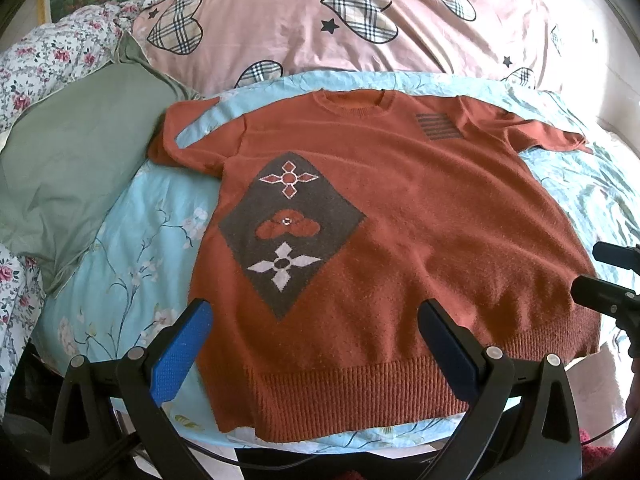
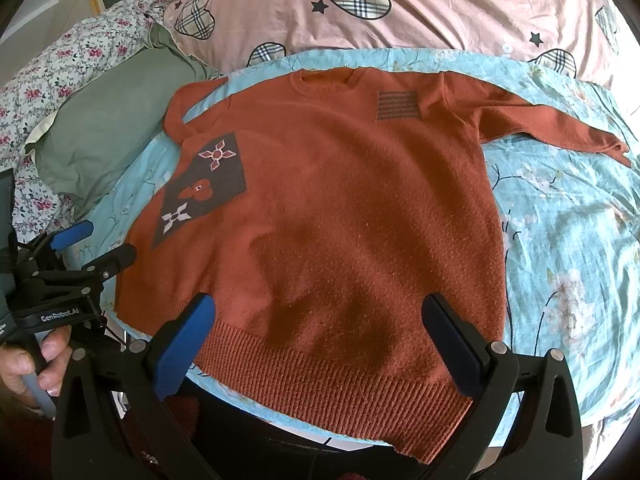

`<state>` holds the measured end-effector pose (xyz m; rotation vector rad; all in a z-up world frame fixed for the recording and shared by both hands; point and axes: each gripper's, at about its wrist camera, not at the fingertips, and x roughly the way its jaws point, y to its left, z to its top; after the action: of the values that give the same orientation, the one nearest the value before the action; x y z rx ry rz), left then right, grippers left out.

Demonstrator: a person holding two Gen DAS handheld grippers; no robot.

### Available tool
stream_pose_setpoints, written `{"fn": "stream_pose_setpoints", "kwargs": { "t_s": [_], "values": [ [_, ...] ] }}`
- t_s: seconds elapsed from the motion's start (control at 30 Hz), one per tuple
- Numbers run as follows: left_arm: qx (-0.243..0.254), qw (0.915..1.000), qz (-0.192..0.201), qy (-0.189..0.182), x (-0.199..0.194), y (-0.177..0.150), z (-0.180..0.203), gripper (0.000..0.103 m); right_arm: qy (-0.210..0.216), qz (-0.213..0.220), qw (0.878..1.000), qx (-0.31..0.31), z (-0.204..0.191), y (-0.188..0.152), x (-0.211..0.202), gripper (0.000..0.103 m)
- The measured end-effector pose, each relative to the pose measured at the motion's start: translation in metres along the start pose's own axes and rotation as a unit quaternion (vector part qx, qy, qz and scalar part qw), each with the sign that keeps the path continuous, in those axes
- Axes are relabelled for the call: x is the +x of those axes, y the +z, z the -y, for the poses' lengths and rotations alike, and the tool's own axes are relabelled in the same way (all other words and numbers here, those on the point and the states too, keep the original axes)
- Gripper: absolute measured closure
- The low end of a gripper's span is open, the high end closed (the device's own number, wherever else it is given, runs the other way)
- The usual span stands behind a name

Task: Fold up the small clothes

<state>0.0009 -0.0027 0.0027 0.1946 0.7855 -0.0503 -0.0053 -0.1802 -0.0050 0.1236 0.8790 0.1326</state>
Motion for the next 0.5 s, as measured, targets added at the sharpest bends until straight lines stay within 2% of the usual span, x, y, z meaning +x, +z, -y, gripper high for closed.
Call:
{"fn": "stream_pose_setpoints", "kwargs": {
  "t_s": [0.1, 0.5],
  "values": [
    [-0.005, 0.9999, -0.008, -0.010, 0.002, 0.000, 0.000, 0.001, -0.007, 0.004, 1.000, -0.007, 0.002, 0.000, 0.002, 0.000],
    [-0.009, 0.9993, -0.026, -0.027, 0.020, 0.003, 0.006, 0.001, 0.000, -0.029, 0.999, 0.013, 0.019, 0.000, 0.015, 0.000]
  ]
}}
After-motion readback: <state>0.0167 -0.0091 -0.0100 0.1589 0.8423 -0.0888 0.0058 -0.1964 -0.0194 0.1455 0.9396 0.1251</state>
